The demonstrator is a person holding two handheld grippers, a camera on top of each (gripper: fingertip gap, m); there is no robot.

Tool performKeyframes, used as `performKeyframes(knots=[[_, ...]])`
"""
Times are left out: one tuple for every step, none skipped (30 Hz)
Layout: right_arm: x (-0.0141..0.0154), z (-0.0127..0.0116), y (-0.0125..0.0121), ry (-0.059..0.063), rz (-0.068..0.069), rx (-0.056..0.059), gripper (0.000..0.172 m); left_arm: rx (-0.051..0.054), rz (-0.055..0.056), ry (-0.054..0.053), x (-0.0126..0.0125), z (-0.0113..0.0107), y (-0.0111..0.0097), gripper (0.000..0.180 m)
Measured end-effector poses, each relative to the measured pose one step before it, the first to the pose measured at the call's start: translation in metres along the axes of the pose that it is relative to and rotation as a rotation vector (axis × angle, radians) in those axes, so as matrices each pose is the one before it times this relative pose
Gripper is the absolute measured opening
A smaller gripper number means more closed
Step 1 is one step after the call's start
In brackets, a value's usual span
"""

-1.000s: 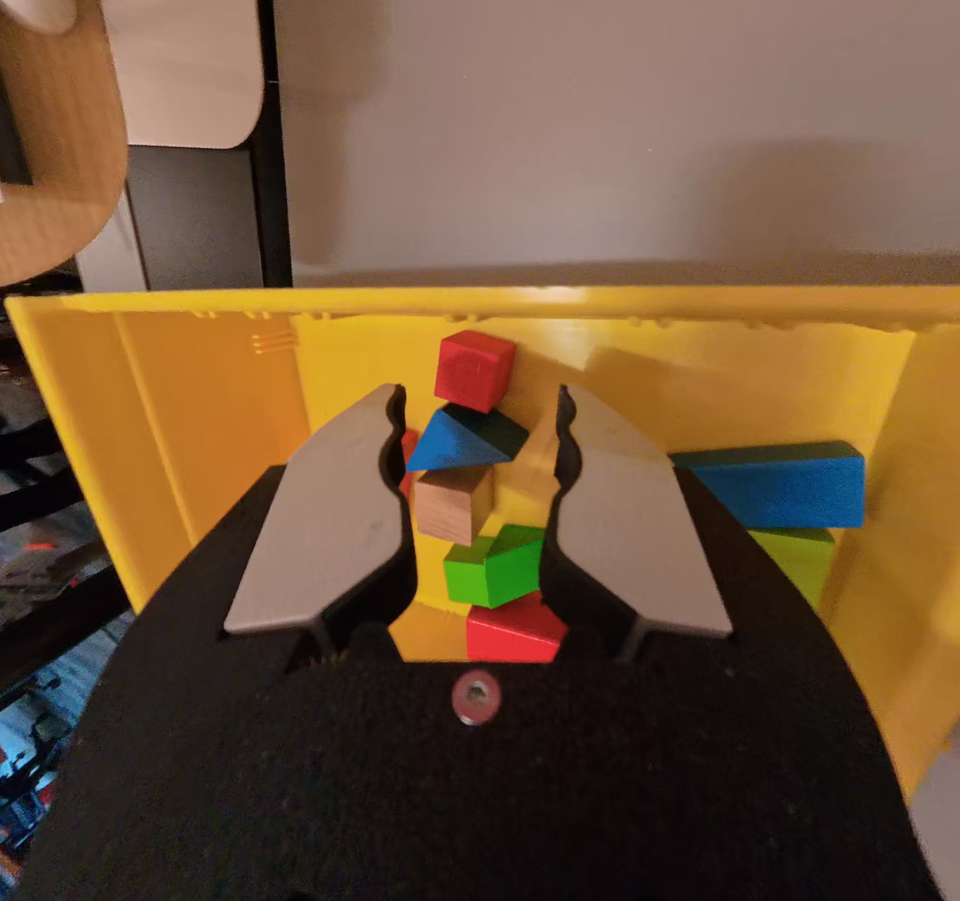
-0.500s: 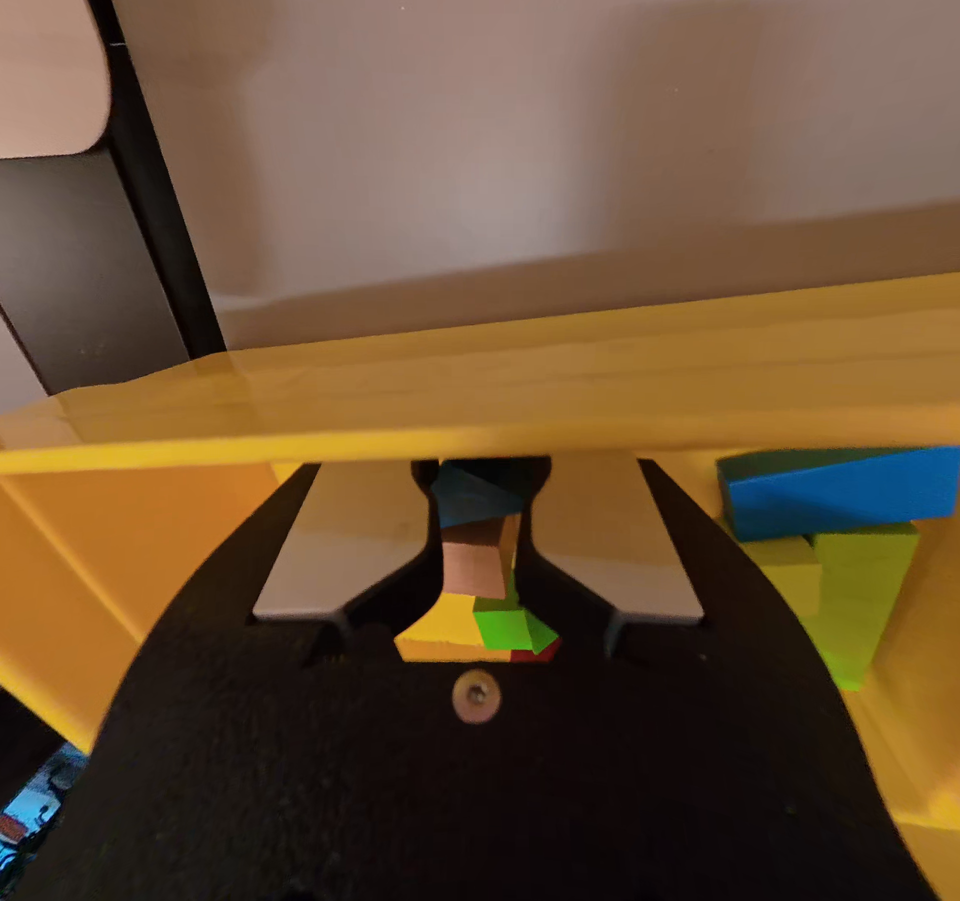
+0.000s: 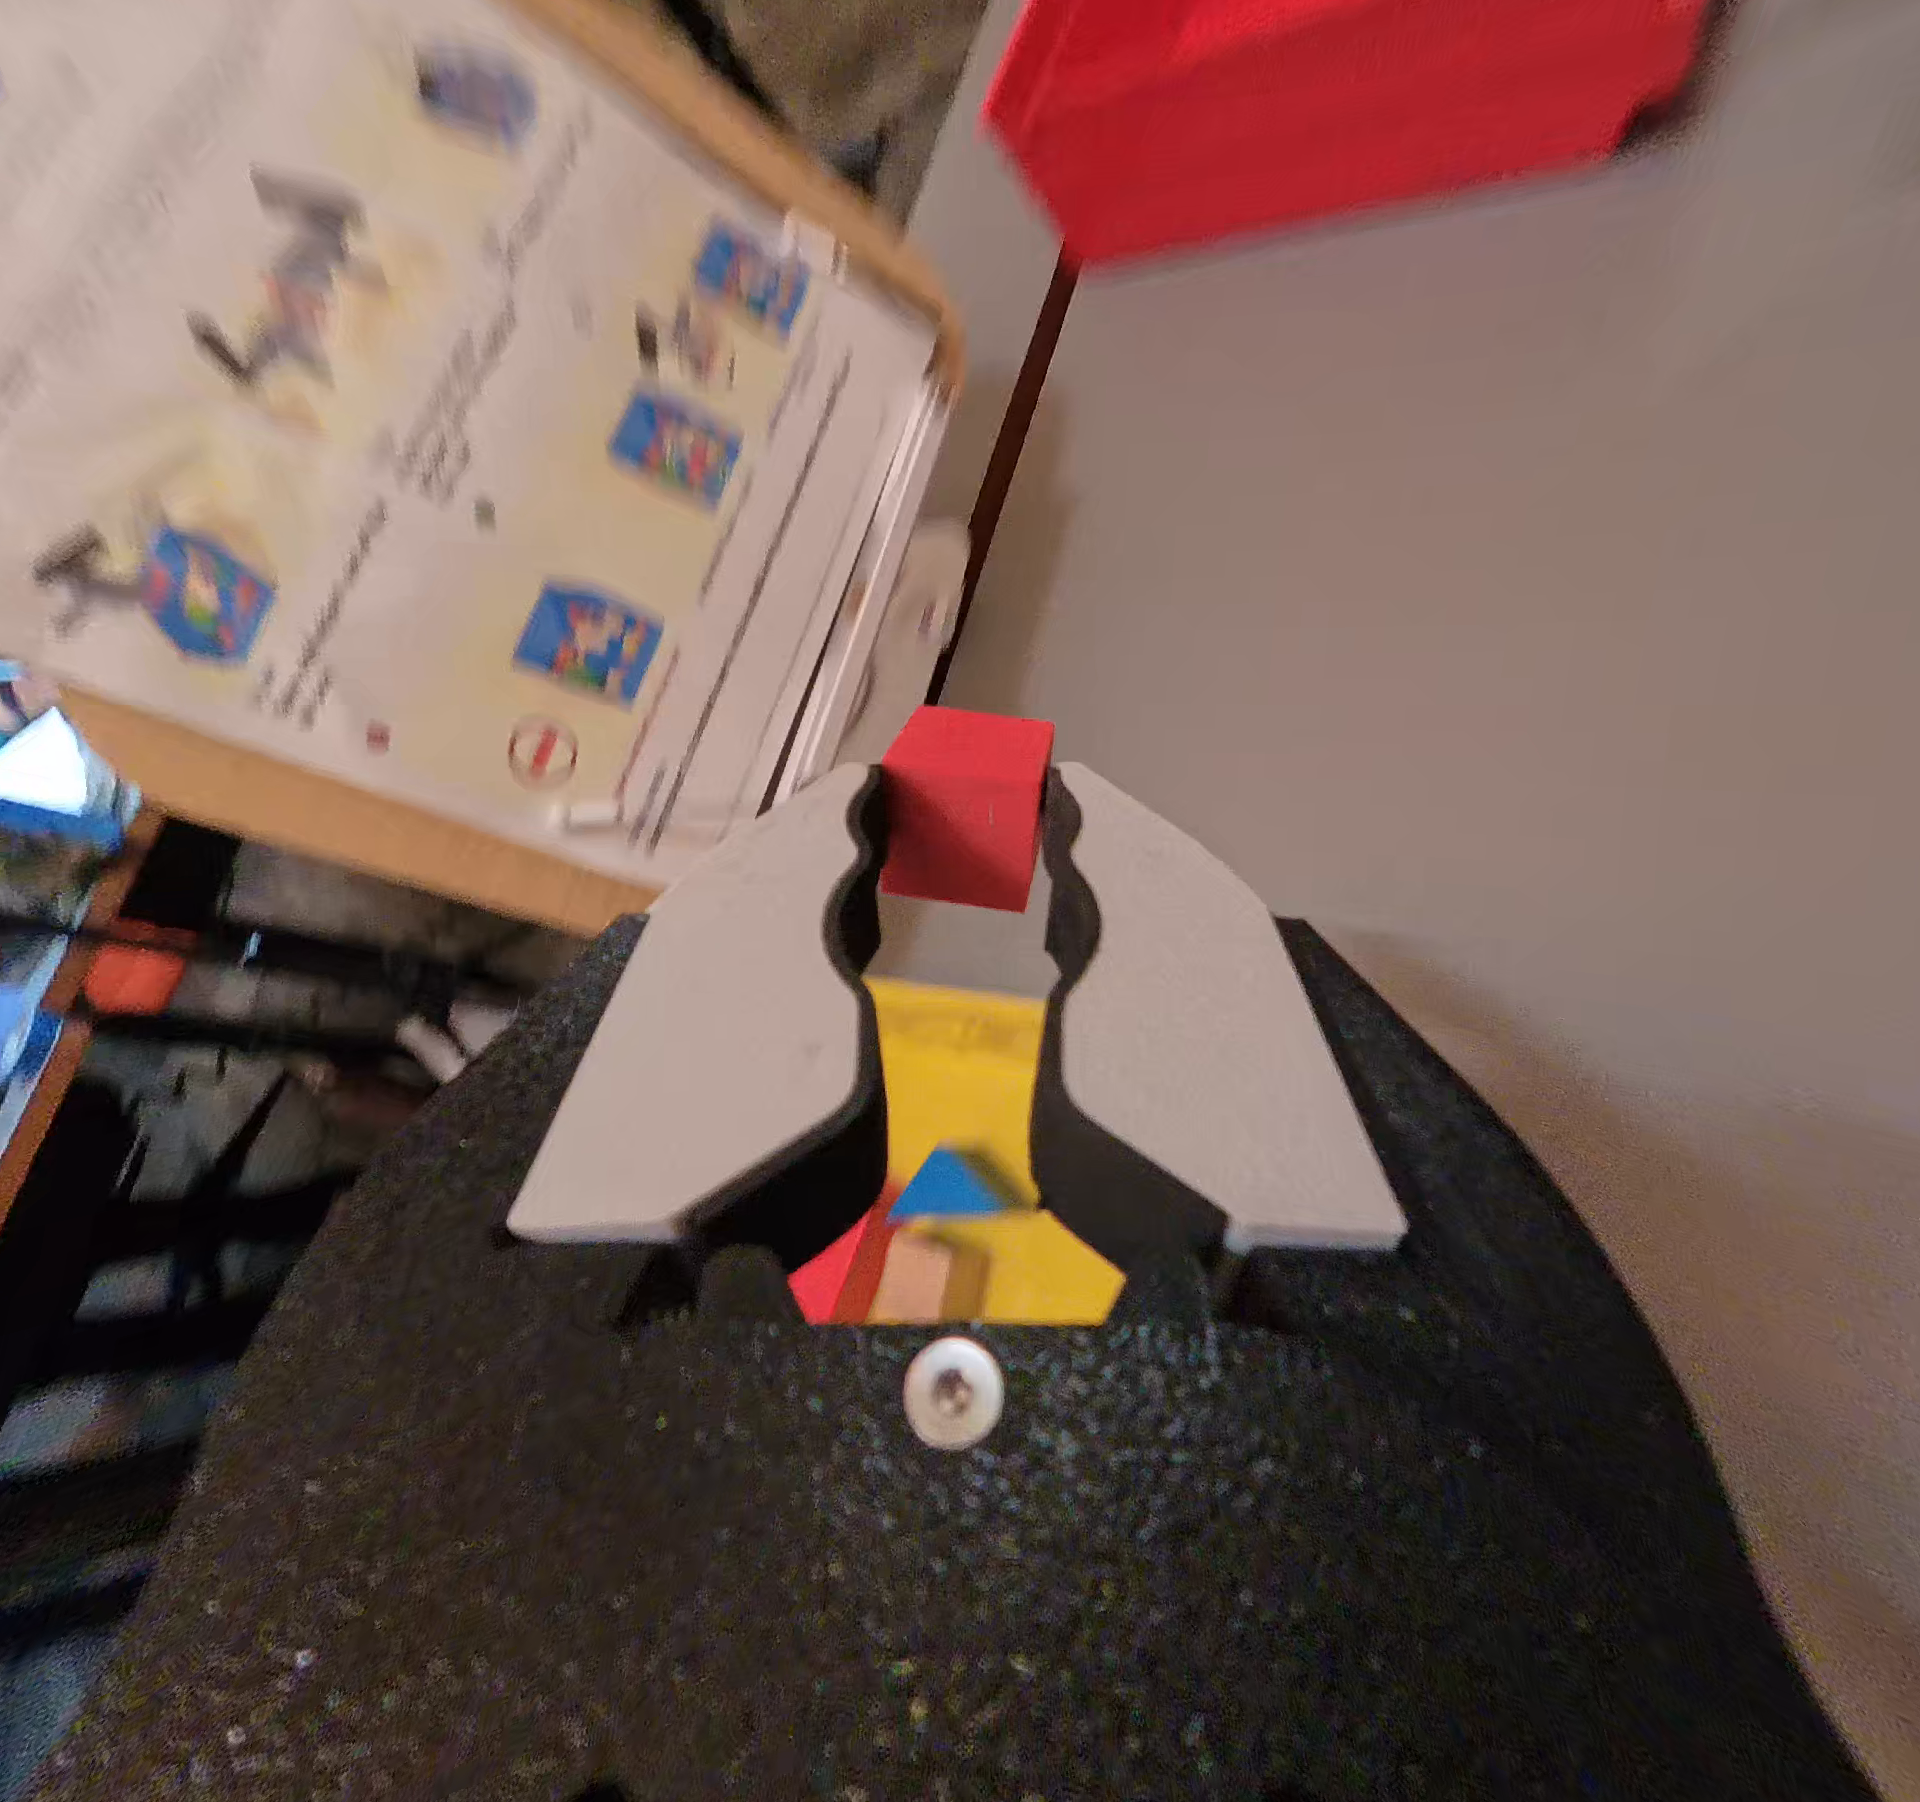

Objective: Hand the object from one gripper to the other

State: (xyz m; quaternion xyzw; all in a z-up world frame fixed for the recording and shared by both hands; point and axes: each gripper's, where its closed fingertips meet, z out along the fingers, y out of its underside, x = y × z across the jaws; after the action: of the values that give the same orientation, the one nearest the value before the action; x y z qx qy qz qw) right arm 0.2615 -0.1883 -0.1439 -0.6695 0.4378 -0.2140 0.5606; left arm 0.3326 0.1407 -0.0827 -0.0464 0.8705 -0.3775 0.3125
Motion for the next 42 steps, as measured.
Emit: performKeyframes(knots=[[-0.01329,0.00219,-0.00237,-0.0563,0.0212,0.0114,0.084,0.0793,-0.0001,0.0010,0.01296,-0.00738,-0.01907,0.028],[-0.01497,0.00262,-0.00257,-0.0657,0.0279,0.0141,0.084,0.0730,0.0074,0.0003,0.01439,-0.00491,-0.01768,0.028],[-0.01645,0.00326,-0.00270,-0.0749,0.0364,0.0183,0.083,0.0689,0.0147,-0.0006,0.01534,-0.00265,-0.01648,0.028],[-0.01767,0.00410,-0.00180,-0.0842,0.0436,0.0169,0.083,0.0706,0.0160,0.0066,0.01685,-0.00112,-0.01630,0.027],[-0.01950,0.00514,0.00029,-0.0991,0.0478,0.0082,0.083,0.0739,0.0109,0.0158,0.01814,0.00038,-0.01625,0.027],[-0.02057,0.00594,0.00268,-0.1116,0.0528,-0.0040,0.083,0.0731,0.0039,0.0160,0.01780,0.00179,-0.01580,0.028],[-0.02016,0.00686,0.00471,-0.1139,0.0565,-0.0131,0.085,0.0690,-0.0006,0.0099,0.01631,0.00313,-0.01472,0.028],[-0.01819,0.00727,0.00579,-0.1095,0.0571,-0.0165,0.089,0.0598,-0.0008,0.0115,0.01557,0.00443,-0.01269,0.028],[-0.01573,0.00717,0.00586,-0.1014,0.0558,-0.0159,0.090,0.0463,0.0014,0.0129,0.01463,0.00524,-0.01002,0.028],[-0.01229,0.00683,0.00476,-0.0822,0.0548,-0.0099,0.089,0.0377,0.0057,0.0085,0.01283,0.00565,-0.00840,0.028],[-0.00942,0.00640,0.00330,-0.0660,0.0472,-0.0010,0.090,0.0333,0.0070,0.0059,0.01115,0.00617,-0.00727,0.028],[-0.00739,0.00575,0.00333,-0.0540,0.0392,0.0010,0.090,0.0224,0.0052,0.0121,0.01040,0.00641,-0.00546,0.028],[-0.00505,0.00526,0.00460,-0.0396,0.0364,-0.0083,0.090,0.0069,0.0075,0.0171,0.00941,0.00633,-0.00306,0.028],[-0.00423,0.00501,0.00542,-0.0347,0.0315,-0.0171,0.091,-0.0044,0.0125,0.0138,0.00746,0.00590,-0.00141,0.028],[-0.00410,0.00444,0.00585,-0.0336,0.0258,-0.0228,0.091,-0.0104,0.0150,0.0113,0.00584,0.00527,-0.00028,0.028],[-0.00266,0.00389,0.00496,-0.0225,0.0243,-0.0202,0.091,-0.0123,0.0136,0.0142,0.00518,0.00435,0.00009,0.028],[-0.00222,0.00295,0.00278,-0.0161,0.0205,-0.0090,0.091,-0.0085,0.0101,0.0117,0.00403,0.00333,-0.00019,0.028],[-0.00211,0.00194,0.00052,-0.0150,0.0154,0.0033,0.089,-0.0049,0.0078,0.0071,0.00273,0.00244,-0.00038,0.028],[-0.00109,0.00071,-0.00057,-0.0083,0.0177,0.0092,0.084,-0.0049,0.0076,0.0023,0.00176,0.00164,-0.00008,0.028],[-0.00018,0.00007,-0.00076,-0.0040,0.0171,0.0090,0.078,-0.0045,0.0066,-0.0015,0.00096,0.00126,0.00017,0.028],[-0.00035,-0.00013,-0.00047,-0.0050,0.0103,0.0066,0.075,-0.0052,0.0040,-0.0025,0.00059,0.00102,0.00060,0.028],[0.00033,-0.00013,0.00029,-0.0002,0.0049,0.0006,0.071,-0.0069,0.0030,-0.0006,0.00082,0.00104,0.00099,0.028],[0.00094,0.00012,0.00078,0.0058,0.0010,-0.0042,0.069,-0.0066,0.0055,-0.0021,0.00076,0.00123,0.00093,0.028],[0.00053,0.00032,0.00063,0.0045,-0.0026,-0.0038,0.069,-0.0060,0.0071,-0.0018,0.00080,0.00120,0.00101,0.028],[-0.00010,0.00041,0.00019,0.0012,-0.0027,-0.0024,0.068,-0.0076,0.0062,0.0029,0.00133,0.00109,0.00117,0.028],[-0.00038,0.00036,0.00001,-0.0002,-0.0021,-0.0022,0.065,-0.0098,0.0059,0.0017,0.00093,0.00095,0.00177,0.028],[0.00012,0.00015,-0.00009,0.0028,-0.0047,-0.0026,0.059,-0.0110,0.0073,-0.0072,-0.00039,0.00089,0.00196,0.028],[-0.00004,-0.00011,0.00048,-0.0012,-0.0094,-0.0060,0.045,-0.0146,0.0072,-0.0101,-0.00091,0.00061,0.00268,0.028],[-0.00241,-0.00027,-0.00019,-0.0189,-0.0076,-0.0019,0.030,-0.0111,0.0014,-0.0084,-0.00073,0.00029,0.00219,0.028],[0.00137,-0.00001,-0.00078,0.0060,0.0045,0.0006,0.030,-0.0035,-0.0074,-0.0056,-0.00057,0.00016,0.00097,0.028],[0.00029,-0.00012,-0.00003,-0.0014,-0.0105,-0.0053,0.030,0.0009,-0.0110,-0.0031,-0.00001,0.00025,0.00031,0.028],[0.00024,-0.00016,0.00035,0.0007,-0.0206,-0.0098,0.029,0.0001,-0.0101,-0.0044,0.00008,0.00012,0.00068,0.028],[0.00145,-0.00022,0.00026,0.0123,-0.0218,-0.0108,0.029,-0.0036,-0.0121,-0.0085,-0.00035,0.00011,0.00168,0.029],[0.00255,-0.00037,-0.00016,0.0210,-0.0190,-0.0119,0.029,-0.0044,-0.0184,-0.0172,-0.00117,0.00007,0.00214,0.030],[0.00296,-0.00055,-0.00149,0.0251,-0.0232,-0.0039,0.029,-0.0011,-0.0223,-0.0298,-0.00280,-0.00012,0.00161,0.035],[0.00276,-0.00148,-0.00274,0.0226,-0.0227,0.0028,0.029,0.0026,-0.0188,-0.0341,-0.00325,-0.00075,0.00131,0.040],[0.00420,-0.00296,-0.00400,0.0299,-0.0152,0.0070,0.029,0.0003,-0.0130,-0.0341,-0.00325,-0.00116,0.00189,0.043],[0.00455,-0.00473,-0.00579,0.0304,-0.0101,0.0144,0.029,-0.0098,-0.0081,-0.0397,-0.00414,-0.00173,0.00339,0.044],[0.00564,-0.00679,-0.00770,0.0371,-0.0129,0.0207,0.029,-0.0205,-0.0060,-0.0421,-0.00426,-0.00200,0.00510,0.045],[0.00874,-0.00908,-0.00956,0.0597,-0.0204,0.0267,0.029,-0.0274,-0.0082,-0.0367,-0.00331,-0.00228,0.00640,0.045],[0.01319,-0.01187,-0.01099,0.0901,-0.0299,0.0290,0.029,-0.0337,-0.0128,-0.0315,-0.00233,-0.00243,0.00758,0.044],[0.01774,-0.01440,-0.01001,0.1161,-0.0410,0.0223,0.029,-0.0355,-0.0130,-0.0273,-0.00136,-0.00260,0.00800,0.044]])
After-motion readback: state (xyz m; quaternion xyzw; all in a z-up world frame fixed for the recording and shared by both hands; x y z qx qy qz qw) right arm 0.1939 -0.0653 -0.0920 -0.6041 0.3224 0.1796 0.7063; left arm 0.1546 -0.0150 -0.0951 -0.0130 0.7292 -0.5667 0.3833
